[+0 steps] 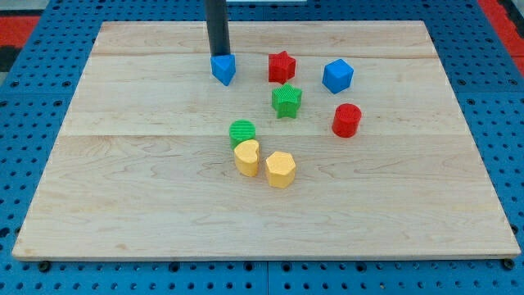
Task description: Push triangle to the top of green circle
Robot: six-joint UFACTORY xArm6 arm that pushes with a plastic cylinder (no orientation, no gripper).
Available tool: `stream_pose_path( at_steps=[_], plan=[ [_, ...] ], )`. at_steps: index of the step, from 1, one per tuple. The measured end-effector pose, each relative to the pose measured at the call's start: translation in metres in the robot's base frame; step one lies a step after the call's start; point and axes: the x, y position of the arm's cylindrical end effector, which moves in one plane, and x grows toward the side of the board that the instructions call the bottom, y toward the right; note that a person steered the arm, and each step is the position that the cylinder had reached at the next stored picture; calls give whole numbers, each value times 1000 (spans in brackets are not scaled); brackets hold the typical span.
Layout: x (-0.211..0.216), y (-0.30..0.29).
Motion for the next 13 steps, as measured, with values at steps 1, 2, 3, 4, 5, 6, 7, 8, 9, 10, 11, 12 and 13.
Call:
stream_pose_path(
  at_steps=[1,2,3,4,5,6,7,8,9,10,11,12,13],
  plan=[
    [23,11],
    [34,15],
    [35,18],
    [35,29],
    [36,40],
    [44,40],
    [53,40],
    [53,18],
    [62,13],
    [66,24],
    [66,35],
    [69,39],
    [73,39]
  ],
)
